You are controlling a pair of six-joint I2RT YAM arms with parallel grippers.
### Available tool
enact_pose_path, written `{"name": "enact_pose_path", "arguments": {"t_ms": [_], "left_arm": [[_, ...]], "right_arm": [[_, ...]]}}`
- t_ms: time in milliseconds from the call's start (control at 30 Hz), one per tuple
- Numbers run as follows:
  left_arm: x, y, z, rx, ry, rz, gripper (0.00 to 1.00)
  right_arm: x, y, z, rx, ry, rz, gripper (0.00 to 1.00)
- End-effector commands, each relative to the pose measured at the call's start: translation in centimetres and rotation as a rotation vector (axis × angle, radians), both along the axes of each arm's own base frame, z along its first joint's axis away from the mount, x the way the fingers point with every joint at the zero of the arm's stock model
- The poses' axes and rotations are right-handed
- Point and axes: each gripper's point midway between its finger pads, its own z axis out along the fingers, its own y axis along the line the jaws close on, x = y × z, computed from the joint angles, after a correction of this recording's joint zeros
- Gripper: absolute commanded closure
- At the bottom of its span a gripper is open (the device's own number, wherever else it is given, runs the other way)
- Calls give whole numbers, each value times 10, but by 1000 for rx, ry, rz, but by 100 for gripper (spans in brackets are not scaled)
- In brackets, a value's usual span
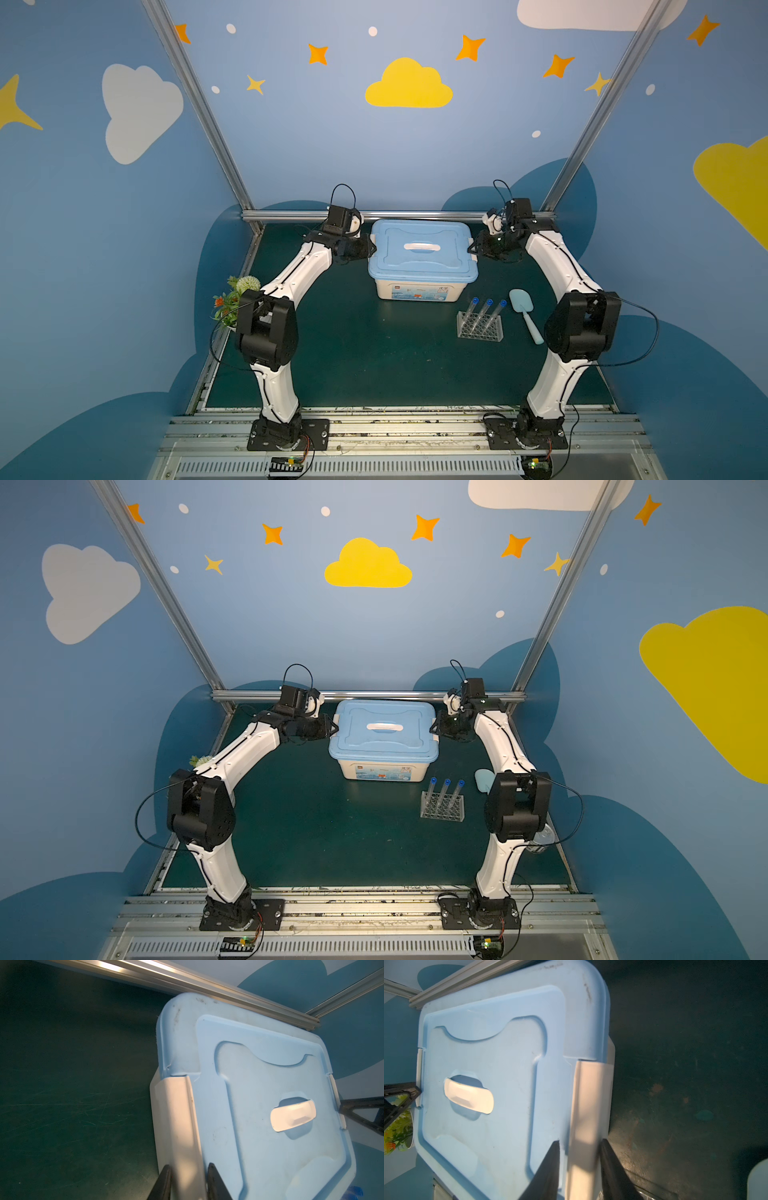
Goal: Organize the chemistry lab equipment
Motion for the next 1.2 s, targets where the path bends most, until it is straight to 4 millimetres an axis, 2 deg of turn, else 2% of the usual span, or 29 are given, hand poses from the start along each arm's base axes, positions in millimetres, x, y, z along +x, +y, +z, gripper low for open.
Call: {"name": "enact_pose_path", "arguments": {"t_ms": [0,300,400,567,733,867,967,1033,1167], "left_arm": [[-11,-39,7,-70,6,-122,70],[-12,-39,5,-66,10,-117,67],[-12,-37,6,-55,1,-111,58],[-11,-31,12,-43,-28,-90,38],[-8,-28,20,-32,-63,-81,27],[-7,-24,25,-25,-77,-64,12],[-7,-15,29,0,-97,-37,0],[-9,-12,31,5,-109,-32,0],[-8,10,34,47,-148,41,0]], "right_arm": [[-7,29,19,63,-28,86,67],[-8,30,17,55,-18,88,66],[-8,29,17,53,-17,82,59],[-5,24,24,54,-47,58,39],[-4,19,32,59,-85,37,33],[-6,15,38,81,-103,29,28],[-7,8,39,73,-113,9,25],[-7,-3,40,72,-112,-28,23],[-9,-30,38,46,-134,-103,21]]}}
